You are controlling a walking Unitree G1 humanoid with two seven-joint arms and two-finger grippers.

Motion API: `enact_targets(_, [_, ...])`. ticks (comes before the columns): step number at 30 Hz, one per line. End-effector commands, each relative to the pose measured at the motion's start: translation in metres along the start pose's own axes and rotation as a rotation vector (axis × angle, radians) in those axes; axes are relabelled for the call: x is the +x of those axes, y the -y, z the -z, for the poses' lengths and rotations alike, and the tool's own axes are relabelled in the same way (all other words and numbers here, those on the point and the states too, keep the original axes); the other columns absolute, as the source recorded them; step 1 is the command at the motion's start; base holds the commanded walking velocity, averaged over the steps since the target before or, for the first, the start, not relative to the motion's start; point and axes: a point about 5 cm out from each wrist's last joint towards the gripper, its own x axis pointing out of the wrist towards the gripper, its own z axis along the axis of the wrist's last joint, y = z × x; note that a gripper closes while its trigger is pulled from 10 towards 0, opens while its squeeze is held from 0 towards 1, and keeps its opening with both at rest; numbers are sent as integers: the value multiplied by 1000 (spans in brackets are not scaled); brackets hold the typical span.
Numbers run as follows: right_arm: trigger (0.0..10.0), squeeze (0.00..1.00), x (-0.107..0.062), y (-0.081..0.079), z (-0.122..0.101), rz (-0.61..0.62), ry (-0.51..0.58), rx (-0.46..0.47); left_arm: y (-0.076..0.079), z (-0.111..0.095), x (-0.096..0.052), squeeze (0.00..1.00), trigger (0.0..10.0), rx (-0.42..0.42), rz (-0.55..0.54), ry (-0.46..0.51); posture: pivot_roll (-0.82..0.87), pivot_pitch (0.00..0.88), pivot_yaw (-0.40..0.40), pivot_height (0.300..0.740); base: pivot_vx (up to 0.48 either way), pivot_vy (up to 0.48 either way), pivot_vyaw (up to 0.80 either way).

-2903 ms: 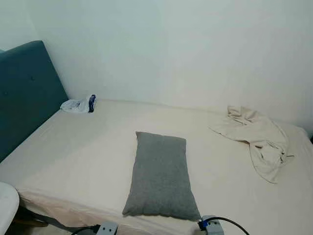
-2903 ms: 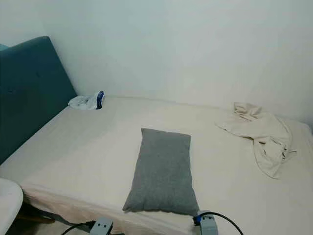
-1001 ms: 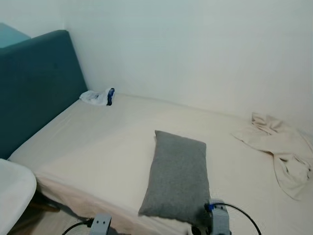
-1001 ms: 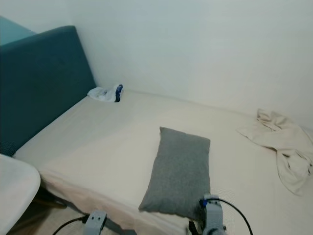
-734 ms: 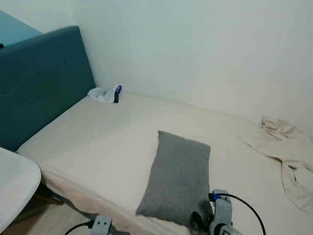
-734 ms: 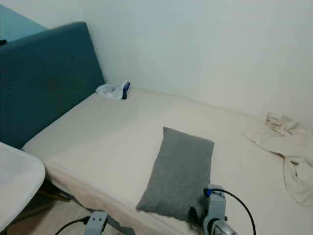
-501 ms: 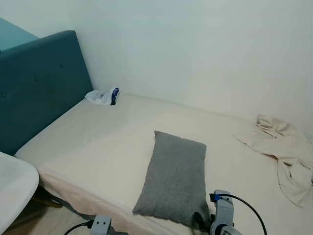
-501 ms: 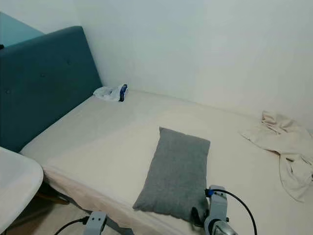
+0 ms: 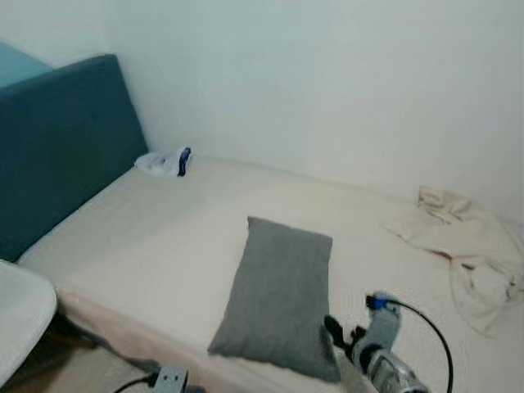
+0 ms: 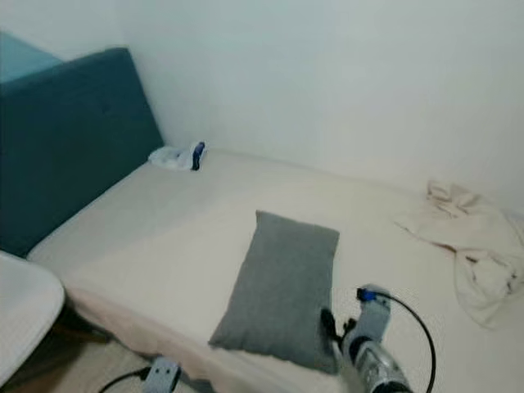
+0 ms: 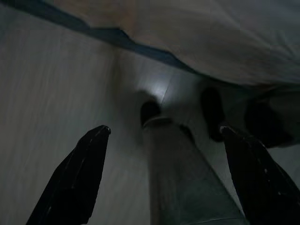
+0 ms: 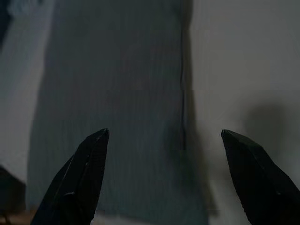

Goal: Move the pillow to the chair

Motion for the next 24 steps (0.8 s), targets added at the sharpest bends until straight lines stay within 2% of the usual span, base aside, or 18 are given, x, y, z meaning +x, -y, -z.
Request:
enact_targets(1, [10000,0,4,-10,-3,-31,-4,21,-6,3,-1,0,10000,8,-16,-10,-123,0,40,740,0,0,0])
enact_targets(6, [10000,0,9,-18,-11,-45,-30,-29,-6,4,-2,0,10000,11,-16,-8,-120,0,41,740,0,0,0])
enact_targets(17, [10000,0,11,-20,-14,-66,-30,1,-14,1,-3,0,10000,-1,-40,22,-103,0,49,700,0,0,0])
enact_targets(24, [10000,0,11,-24,-10,-85,-32,17,-28,-8,-6,0,10000,10,-68,72,-67,16,67,670,0,0,0])
